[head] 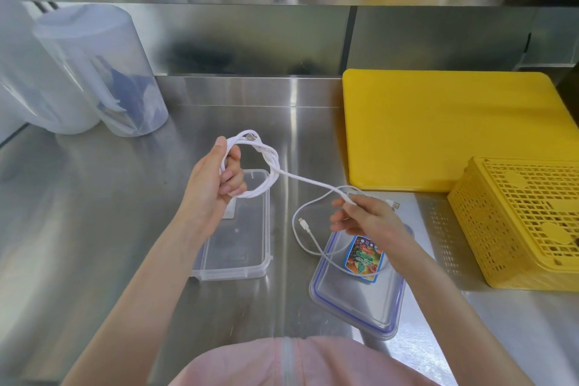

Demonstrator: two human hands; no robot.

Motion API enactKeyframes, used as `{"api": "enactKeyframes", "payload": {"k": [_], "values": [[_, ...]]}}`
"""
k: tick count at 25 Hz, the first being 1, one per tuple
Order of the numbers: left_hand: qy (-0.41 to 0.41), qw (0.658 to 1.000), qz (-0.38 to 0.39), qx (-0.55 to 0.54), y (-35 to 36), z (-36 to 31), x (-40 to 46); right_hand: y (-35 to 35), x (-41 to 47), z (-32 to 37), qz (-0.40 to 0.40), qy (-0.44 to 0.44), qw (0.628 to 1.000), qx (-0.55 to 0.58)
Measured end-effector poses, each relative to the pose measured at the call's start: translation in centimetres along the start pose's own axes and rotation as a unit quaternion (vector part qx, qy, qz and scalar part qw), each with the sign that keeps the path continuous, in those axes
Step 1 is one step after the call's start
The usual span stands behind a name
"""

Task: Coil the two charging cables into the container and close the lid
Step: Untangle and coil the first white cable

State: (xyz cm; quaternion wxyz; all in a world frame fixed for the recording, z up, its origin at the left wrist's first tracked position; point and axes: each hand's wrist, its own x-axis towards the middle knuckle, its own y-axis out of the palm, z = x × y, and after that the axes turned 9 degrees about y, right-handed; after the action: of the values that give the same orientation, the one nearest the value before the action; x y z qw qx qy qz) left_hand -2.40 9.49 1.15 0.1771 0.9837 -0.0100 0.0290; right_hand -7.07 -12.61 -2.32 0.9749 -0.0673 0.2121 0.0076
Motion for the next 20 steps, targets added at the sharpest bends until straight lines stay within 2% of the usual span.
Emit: {"api": "enactKeyframes", "payload": {"k": [5, 8, 10, 15, 17, 20], "values": [[-0.026, 1.0, 0.008, -0.003, 0.5, 1.1, -0.3, -1.6, 0.4, 0.5, -0.103, -0.042, 0.981, 0.161], [-0.044, 0.998, 0.043, 0.014, 1.0, 1.4, -0.9, -1.4, 0.4, 1.1, -0.085, -0.041, 0.953, 0.289], [-0.079, 0.991, 0.098, 0.052, 1.0, 1.6, -1.6, -1.4, 0.2, 2.0, -0.065, -0.052, 0.937, 0.338], [-0.247, 0.928, 0.271, 0.07, 1.6, 2.1, -3.2, -1.3, -0.6, 4.8, 0.016, -0.128, 0.938, 0.321], [-0.252, 0.926, 0.275, 0.06, 2.4, 2.2, -3.3, -0.6, -0.8, 5.4, 0.043, -0.145, 0.949, 0.276], [-0.199, 0.953, 0.227, 0.026, 2.6, 2.4, -3.1, 0.1, -0.8, 5.6, 0.042, -0.14, 0.961, 0.236]]}}
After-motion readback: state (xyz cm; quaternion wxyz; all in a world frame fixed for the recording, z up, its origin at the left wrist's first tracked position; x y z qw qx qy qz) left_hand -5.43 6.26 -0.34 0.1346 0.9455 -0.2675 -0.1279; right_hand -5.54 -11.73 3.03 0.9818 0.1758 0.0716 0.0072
